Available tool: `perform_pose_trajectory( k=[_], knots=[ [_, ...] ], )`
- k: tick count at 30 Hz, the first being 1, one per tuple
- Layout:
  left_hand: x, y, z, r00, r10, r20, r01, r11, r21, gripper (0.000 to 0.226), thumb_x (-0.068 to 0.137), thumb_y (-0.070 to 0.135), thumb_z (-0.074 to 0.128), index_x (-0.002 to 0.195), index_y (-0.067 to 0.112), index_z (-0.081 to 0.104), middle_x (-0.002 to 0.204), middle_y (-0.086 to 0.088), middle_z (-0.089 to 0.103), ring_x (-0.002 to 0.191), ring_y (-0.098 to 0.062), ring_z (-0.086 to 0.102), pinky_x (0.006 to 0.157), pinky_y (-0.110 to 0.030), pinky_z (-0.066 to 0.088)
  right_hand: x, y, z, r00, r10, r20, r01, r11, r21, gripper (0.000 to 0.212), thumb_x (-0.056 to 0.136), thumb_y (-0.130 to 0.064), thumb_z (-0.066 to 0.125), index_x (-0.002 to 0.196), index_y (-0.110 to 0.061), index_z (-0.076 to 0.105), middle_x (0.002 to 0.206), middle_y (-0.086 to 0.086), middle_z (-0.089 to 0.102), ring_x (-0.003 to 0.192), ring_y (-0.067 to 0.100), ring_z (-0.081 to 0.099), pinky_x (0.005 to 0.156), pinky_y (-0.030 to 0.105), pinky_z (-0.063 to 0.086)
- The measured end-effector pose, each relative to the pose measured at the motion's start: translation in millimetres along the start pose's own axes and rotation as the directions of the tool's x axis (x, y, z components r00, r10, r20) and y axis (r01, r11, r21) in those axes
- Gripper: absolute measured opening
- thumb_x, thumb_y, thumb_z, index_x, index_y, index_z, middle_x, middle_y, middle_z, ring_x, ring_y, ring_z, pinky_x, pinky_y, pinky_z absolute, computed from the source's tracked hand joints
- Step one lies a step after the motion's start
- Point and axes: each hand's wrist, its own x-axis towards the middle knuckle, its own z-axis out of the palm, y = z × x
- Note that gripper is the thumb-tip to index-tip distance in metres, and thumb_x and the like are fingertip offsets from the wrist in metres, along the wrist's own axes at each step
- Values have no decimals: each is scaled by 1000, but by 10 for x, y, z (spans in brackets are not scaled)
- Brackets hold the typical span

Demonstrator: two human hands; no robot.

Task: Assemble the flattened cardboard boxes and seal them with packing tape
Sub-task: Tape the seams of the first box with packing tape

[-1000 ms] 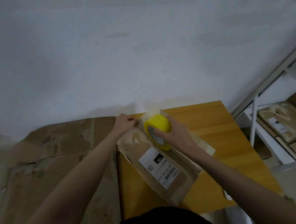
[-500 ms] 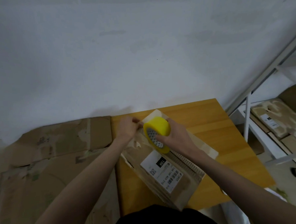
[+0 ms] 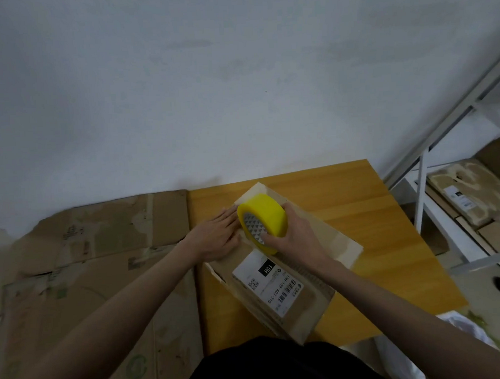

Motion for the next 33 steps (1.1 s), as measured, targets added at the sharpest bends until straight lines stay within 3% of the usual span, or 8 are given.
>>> perform_pose_trajectory(
  k=[8, 13, 16, 21, 23, 25, 29, 33],
  knots=[
    [53, 158, 363, 982, -89, 165, 104, 991, -84, 95, 82, 69, -14, 158, 16, 1, 166, -4, 0, 152, -12, -3, 124, -32, -2, -19, 234, 181, 990, 82, 119, -73, 994, -80, 54, 87, -42, 72, 125, -19, 41, 96, -3, 55, 79, 13, 54, 54, 17, 37],
    [87, 164, 291, 973, -97, 210, 117, 989, -86, 93, 81, 69, -9, 158, 16, -1, 166, -4, -1, 153, -14, 0, 124, -32, 0, 13, 287, 136, 987, 72, 145, -65, 997, -50, 55, 88, -42, 71, 128, -21, 40, 96, -5, 56, 79, 13, 56, 56, 20, 40],
    [152, 234, 252, 977, -93, 192, 114, 988, -100, 77, 98, 63, 12, 158, 16, -2, 166, -4, -3, 152, -13, -2, 124, -32, -1, 16, 367, 43, 984, 94, 151, -91, 995, -29, 61, 87, -44, 72, 132, -21, 39, 105, -2, 58, 86, 12, 58, 66, 27, 49],
    [393, 364, 212, 977, -97, 191, 120, 986, -116, 72, 104, 55, 24, 158, 16, -2, 166, -2, -5, 152, -13, -2, 114, -20, -6, 51, 393, -43, 990, 79, 114, -77, 997, -23, 52, 87, -40, 73, 123, -20, 43, 93, -14, 53, 78, -1, 53, 57, 16, 41],
    [454, 370, 205, 974, -86, 212, 114, 986, -123, 75, 102, 58, 24, 158, 16, -2, 165, -2, -6, 152, -13, -3, 113, -20, -6, 80, 369, -94, 993, 84, 78, -84, 996, 5, 51, 86, -41, 73, 123, -16, 47, 94, -10, 57, 81, 4, 57, 62, 25, 51],
    [473, 344, 221, 973, -66, 220, 95, 988, -125, 83, 95, 66, 17, 158, 17, -5, 165, -2, -9, 152, -11, -7, 116, -21, -6, 90, 368, -143, 991, 122, 62, -123, 992, 17, 48, 84, -47, 73, 116, -16, 53, 97, -2, 61, 85, 15, 63, 70, 43, 57],
    [489, 253, 290, 974, -30, 224, 65, 987, -149, 81, 97, 65, 20, 157, 21, -13, 163, 3, -18, 147, -5, -18, 121, -24, -9, 50, 348, -303, 974, 187, 127, -179, 981, -69, 49, 78, -59, 73, 99, -17, 61, 88, -1, 64, 76, 14, 62, 66, 37, 53],
    [505, 256, 355, 981, -2, 194, 23, 994, -108, 83, 86, 74, 0, 154, 29, -18, 163, 2, -22, 150, -13, -18, 125, -34, -2, 48, 359, -457, 958, 219, 186, -217, 976, -29, 57, 77, -60, 74, 109, -14, 65, 96, 4, 71, 86, 20, 67, 77, 46, 58]
  ],
)
